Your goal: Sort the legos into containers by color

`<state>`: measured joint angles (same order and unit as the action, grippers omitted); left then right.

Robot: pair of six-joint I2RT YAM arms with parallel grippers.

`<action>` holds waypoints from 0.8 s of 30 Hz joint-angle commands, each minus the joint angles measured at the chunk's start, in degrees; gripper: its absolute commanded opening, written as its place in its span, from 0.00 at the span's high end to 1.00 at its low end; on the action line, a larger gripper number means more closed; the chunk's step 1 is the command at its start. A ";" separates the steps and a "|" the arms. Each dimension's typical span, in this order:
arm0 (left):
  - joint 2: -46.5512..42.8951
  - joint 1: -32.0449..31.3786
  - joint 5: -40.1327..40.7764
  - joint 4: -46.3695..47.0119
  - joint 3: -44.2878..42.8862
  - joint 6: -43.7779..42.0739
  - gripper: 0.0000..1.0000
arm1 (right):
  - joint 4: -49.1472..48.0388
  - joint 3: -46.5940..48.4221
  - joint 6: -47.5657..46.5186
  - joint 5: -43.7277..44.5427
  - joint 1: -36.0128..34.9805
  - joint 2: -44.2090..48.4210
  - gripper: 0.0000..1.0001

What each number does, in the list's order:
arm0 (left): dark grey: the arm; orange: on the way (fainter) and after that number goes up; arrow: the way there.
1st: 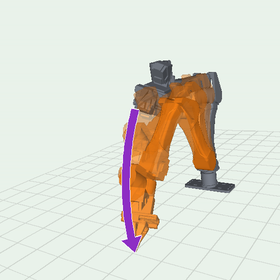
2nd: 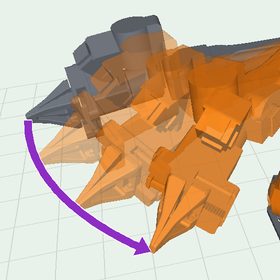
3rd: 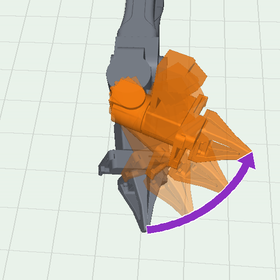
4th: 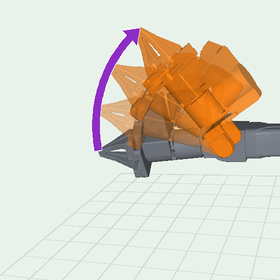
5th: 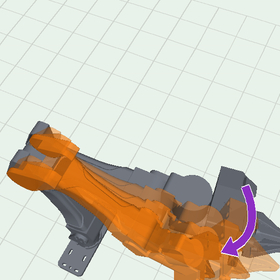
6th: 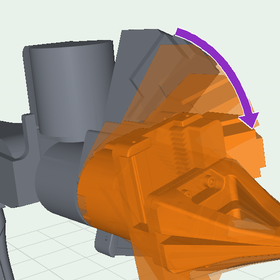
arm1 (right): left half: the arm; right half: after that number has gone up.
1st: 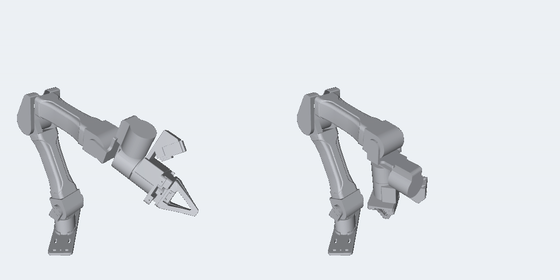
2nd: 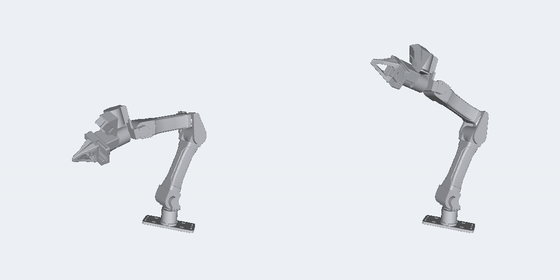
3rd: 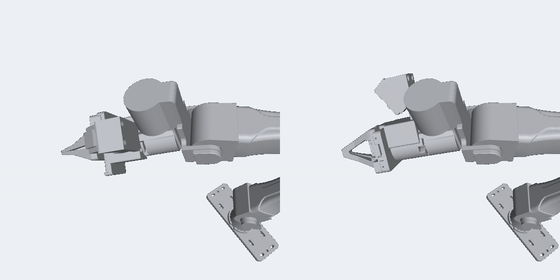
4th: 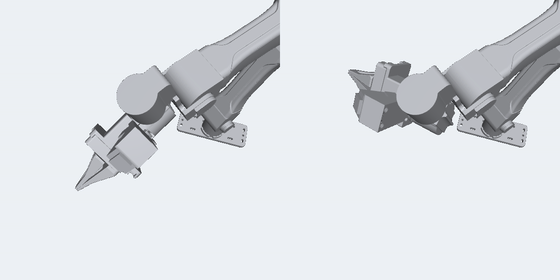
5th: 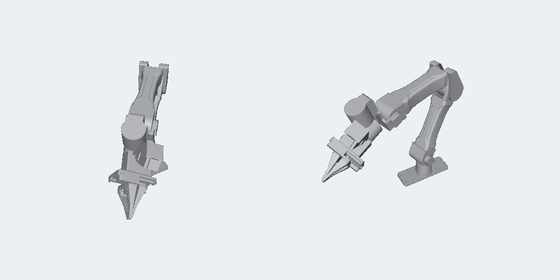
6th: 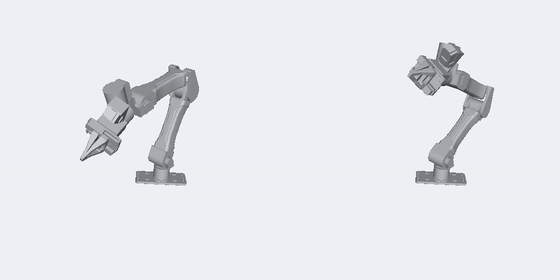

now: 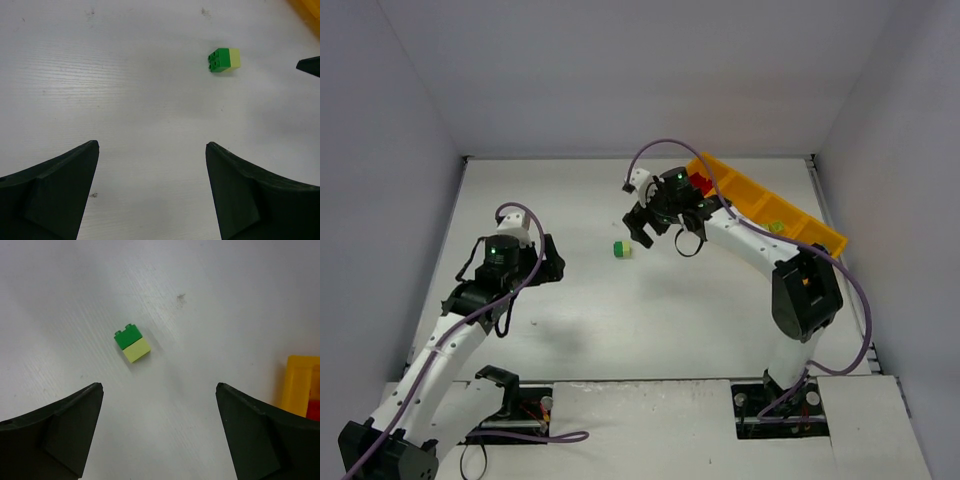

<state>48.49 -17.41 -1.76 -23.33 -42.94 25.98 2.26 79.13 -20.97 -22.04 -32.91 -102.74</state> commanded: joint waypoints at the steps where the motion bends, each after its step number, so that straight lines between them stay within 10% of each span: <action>1: -0.76 -0.26 -0.61 3.03 -1.71 -0.31 0.19 | 3.62 1.81 -7.76 -5.55 -1.20 -1.40 0.07; 24: 0.03 -0.26 0.09 2.68 -1.71 -0.66 0.19 | 6.96 12.18 -16.11 -5.82 -2.07 -17.49 0.07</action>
<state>48.34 -17.56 -1.69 -23.35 -42.94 25.96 8.73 88.18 -35.07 -27.66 -34.59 -120.03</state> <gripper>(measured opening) 0.811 0.933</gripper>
